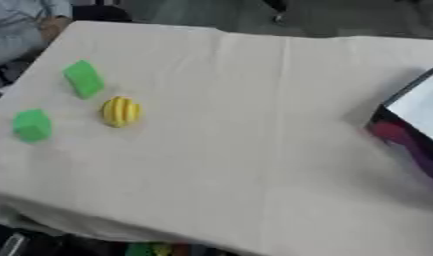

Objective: Pick up the objects with one hand, pass them to the other hand, and then place them into the box on the other side of the table.

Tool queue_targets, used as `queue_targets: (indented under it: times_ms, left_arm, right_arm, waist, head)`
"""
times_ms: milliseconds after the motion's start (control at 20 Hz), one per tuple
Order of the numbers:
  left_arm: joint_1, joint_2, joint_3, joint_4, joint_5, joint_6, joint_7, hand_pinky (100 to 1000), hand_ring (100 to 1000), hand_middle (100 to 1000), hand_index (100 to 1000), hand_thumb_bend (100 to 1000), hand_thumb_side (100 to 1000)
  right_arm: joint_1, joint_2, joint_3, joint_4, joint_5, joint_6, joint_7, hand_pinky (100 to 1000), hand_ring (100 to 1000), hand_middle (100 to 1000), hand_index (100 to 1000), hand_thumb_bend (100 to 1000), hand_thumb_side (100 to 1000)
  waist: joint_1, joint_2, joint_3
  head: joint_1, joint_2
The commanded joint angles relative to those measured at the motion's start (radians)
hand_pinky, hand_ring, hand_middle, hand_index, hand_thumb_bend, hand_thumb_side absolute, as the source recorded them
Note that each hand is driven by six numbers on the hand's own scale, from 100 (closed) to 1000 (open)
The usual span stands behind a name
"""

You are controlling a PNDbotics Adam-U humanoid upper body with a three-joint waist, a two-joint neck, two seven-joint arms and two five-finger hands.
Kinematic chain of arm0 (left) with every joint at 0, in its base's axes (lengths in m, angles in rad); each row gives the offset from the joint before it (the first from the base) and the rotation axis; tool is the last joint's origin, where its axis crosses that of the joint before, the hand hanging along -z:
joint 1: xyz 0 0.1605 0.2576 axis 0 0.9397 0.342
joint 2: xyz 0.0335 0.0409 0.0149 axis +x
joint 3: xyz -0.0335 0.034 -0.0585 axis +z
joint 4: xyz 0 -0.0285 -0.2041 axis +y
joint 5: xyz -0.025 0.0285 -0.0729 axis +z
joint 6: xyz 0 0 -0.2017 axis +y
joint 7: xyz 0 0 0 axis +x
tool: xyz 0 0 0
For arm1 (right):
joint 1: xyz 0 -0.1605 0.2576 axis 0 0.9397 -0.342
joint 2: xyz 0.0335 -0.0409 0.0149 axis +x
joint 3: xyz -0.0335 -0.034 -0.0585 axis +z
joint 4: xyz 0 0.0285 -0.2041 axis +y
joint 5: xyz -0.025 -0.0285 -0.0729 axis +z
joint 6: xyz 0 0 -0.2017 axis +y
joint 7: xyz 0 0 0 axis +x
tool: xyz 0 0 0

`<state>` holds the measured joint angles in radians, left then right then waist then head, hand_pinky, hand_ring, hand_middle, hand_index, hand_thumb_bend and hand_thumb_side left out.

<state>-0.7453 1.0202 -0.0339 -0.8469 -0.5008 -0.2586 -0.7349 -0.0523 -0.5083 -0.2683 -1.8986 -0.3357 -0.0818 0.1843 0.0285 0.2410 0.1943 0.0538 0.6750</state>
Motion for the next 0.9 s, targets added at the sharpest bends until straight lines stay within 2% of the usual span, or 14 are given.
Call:
queue_targets:
  times_ms: [50,400,500,650,900]
  left_arm:
    - [-0.020,0.037,0.018,-0.012,-0.024,0.005,-0.058,908,893,798,858,906,173]
    - [-0.035,0.032,0.041,-0.040,-0.032,0.024,-0.161,908,893,797,858,908,162]
    - [-0.041,0.025,0.039,-0.044,-0.036,0.028,-0.169,907,892,796,854,906,109]
    - [-0.062,0.005,0.026,-0.041,-0.055,0.029,-0.170,907,892,796,856,909,106]
    - [-0.090,-0.023,0.012,-0.033,-0.077,0.020,-0.162,907,892,796,857,913,103]
  right_arm:
    - [-0.006,-0.031,-0.003,-0.020,0.008,-0.002,0.002,1000,1000,1000,1000,100,591]
    - [-0.006,-0.028,-0.003,-0.019,0.013,-0.001,0.002,1000,1000,1000,1000,100,592]
    - [-0.006,-0.027,-0.003,-0.019,0.014,0.000,0.002,1000,1000,1000,1000,100,595]
    - [-0.006,-0.024,-0.002,-0.017,0.017,0.001,0.004,1000,1000,1000,1000,100,596]
    - [-0.006,-0.020,0.000,-0.015,0.020,0.003,0.006,1000,1000,1000,1000,100,599]
  waist:
    - [-0.012,0.008,0.003]
    - [-0.013,0.010,0.006]
    - [-0.014,0.010,0.005]
    - [-0.015,0.011,0.006]
    - [-0.017,0.011,0.009]
  head:
    - [0.002,-0.005]
    - [0.001,-0.008]
    - [0.012,-0.011]
    - [0.029,-0.016]
    - [0.030,-0.020]
